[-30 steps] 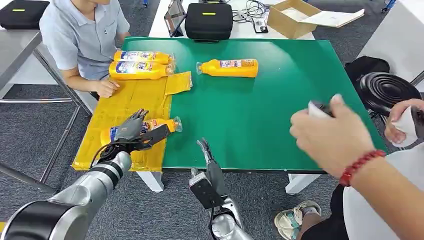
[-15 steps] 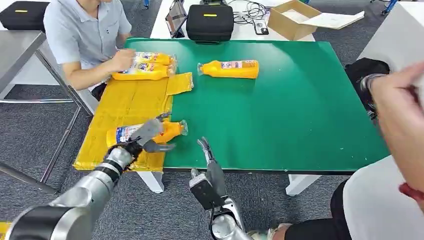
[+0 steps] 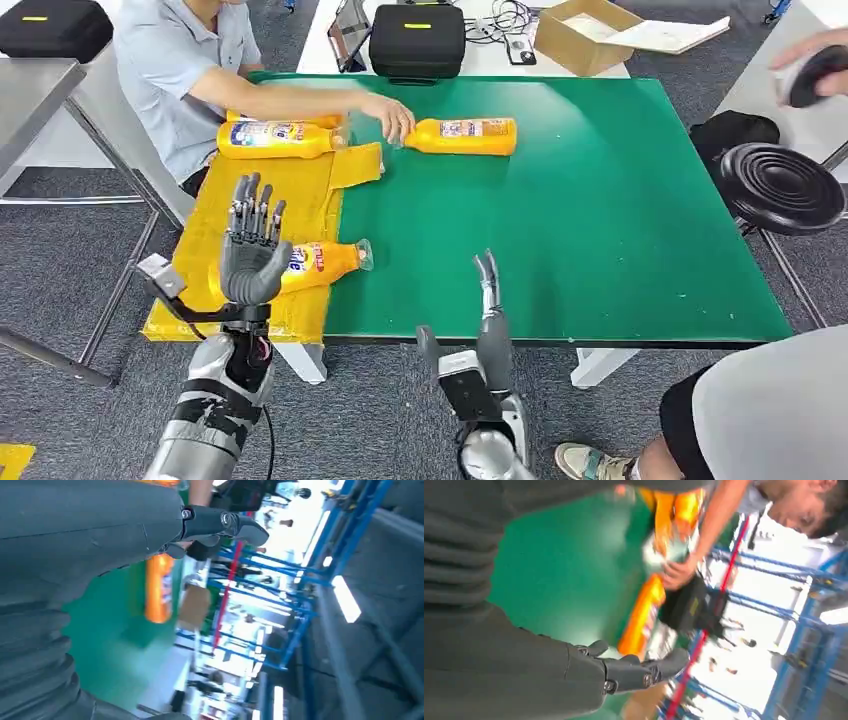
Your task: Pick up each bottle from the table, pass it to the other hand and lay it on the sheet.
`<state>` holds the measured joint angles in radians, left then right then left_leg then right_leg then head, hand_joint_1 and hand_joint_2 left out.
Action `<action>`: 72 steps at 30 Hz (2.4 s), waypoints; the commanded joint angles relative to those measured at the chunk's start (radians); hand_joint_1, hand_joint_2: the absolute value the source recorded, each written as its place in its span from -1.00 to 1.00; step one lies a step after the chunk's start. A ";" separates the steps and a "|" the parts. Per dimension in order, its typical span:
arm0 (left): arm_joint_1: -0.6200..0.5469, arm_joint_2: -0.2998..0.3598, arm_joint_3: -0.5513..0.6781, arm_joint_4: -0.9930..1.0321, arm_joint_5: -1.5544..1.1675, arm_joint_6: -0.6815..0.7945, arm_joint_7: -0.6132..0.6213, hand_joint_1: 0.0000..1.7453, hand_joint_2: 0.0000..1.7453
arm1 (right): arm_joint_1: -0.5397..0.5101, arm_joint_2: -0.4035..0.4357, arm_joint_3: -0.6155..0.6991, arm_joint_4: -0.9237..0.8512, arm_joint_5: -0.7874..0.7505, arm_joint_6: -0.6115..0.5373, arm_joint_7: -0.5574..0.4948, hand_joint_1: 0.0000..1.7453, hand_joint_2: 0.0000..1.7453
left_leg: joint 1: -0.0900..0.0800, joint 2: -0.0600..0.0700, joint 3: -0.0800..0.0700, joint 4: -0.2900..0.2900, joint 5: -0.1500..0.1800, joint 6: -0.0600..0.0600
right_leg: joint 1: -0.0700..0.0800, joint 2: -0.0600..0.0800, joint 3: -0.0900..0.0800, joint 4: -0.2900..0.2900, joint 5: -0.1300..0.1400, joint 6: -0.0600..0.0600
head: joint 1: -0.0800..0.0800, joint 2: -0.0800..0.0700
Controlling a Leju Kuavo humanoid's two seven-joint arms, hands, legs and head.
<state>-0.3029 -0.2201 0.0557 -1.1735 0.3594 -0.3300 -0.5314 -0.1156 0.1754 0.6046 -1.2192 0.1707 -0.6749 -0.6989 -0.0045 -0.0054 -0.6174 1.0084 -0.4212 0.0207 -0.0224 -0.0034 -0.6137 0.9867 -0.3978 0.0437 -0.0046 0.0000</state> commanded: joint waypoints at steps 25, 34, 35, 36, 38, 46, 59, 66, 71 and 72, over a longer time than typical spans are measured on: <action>0.083 0.025 -0.539 -0.072 -0.337 0.708 -0.046 -1.00 1.00 | -0.448 -0.313 -0.504 0.904 0.770 0.115 0.224 -1.00 1.00 | -0.001 -0.004 0.004 0.001 -0.001 0.000 | -0.001 -0.002 0.006 -0.002 0.000 0.000 | -0.001 0.000; 0.050 0.008 -0.565 -0.032 -0.328 0.705 -0.040 -1.00 1.00 | -0.506 -0.229 -0.591 0.903 0.663 0.172 0.174 -1.00 1.00 | 0.000 0.001 0.003 0.001 0.000 0.000 | 0.000 0.002 0.004 -0.002 0.002 0.001 | 0.000 0.000; 0.050 0.008 -0.565 -0.032 -0.328 0.705 -0.040 -1.00 1.00 | -0.506 -0.229 -0.591 0.903 0.663 0.172 0.174 -1.00 1.00 | -0.001 0.001 0.001 0.000 0.001 0.001 | 0.000 0.001 0.002 -0.002 0.003 0.001 | 0.000 0.000; 0.051 0.008 -0.566 -0.031 -0.328 0.705 -0.040 -1.00 1.00 | -0.506 -0.230 -0.591 0.904 0.663 0.173 0.174 -1.00 1.00 | 0.000 0.002 0.003 0.001 0.000 0.000 | 0.001 0.002 0.004 -0.002 0.002 0.000 | 0.000 0.000; 0.051 0.009 -0.566 -0.030 -0.328 0.705 -0.040 -1.00 1.00 | -0.505 -0.232 -0.591 0.904 0.663 0.173 0.173 -1.00 1.00 | 0.000 0.002 0.004 0.001 -0.001 0.000 | 0.001 0.002 0.004 -0.002 0.001 0.000 | 0.000 0.000; 0.014 0.014 -0.578 -0.015 -0.315 0.707 -0.040 -1.00 1.00 | -0.549 -0.195 -0.583 0.888 0.667 0.114 0.127 -1.00 1.00 | 0.000 0.002 0.002 0.001 0.000 0.001 | 0.000 0.003 0.003 -0.001 0.002 0.000 | 0.000 0.000; -0.015 0.005 -0.559 0.022 -0.228 0.640 0.015 -1.00 1.00 | -0.603 -0.203 -0.472 0.905 0.811 0.055 0.259 -1.00 1.00 | -0.001 -0.001 0.001 0.001 0.001 0.001 | -0.001 0.000 0.003 -0.001 0.002 0.001 | 0.000 0.000; -0.026 0.000 -0.554 0.039 -0.207 0.621 0.037 -1.00 1.00 | -0.621 -0.207 -0.471 0.927 0.807 0.177 0.298 -1.00 1.00 | 0.001 -0.001 0.004 0.002 -0.001 0.000 | 0.001 0.001 0.006 -0.001 0.001 0.000 | 0.000 0.000; -0.017 -0.004 -0.559 0.020 -0.181 0.580 0.061 -1.00 1.00 | -0.623 -0.232 -0.482 0.945 0.771 0.480 0.374 -1.00 1.00 | 0.000 -0.002 0.003 0.001 0.000 0.001 | 0.001 -0.001 0.005 -0.001 0.001 0.000 | 0.000 0.000; -0.016 -0.003 -0.560 0.018 -0.181 0.579 0.061 -1.00 1.00 | -0.619 -0.232 -0.484 0.942 0.767 0.483 0.361 -1.00 1.00 | 0.000 -0.002 0.002 0.001 0.000 0.001 | 0.000 -0.001 0.005 -0.001 0.001 0.000 | 0.000 0.000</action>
<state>-0.2858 -0.2255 -0.4963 -1.2039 0.1564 0.2785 -0.4940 -0.6886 -0.0248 0.0908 -0.3639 0.9518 -0.3361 -0.3430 -0.0059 -0.0077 -0.6185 1.0093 -0.4193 0.0232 -0.0237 -0.0038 -0.6133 0.9856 -0.3952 0.0466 -0.0050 0.0000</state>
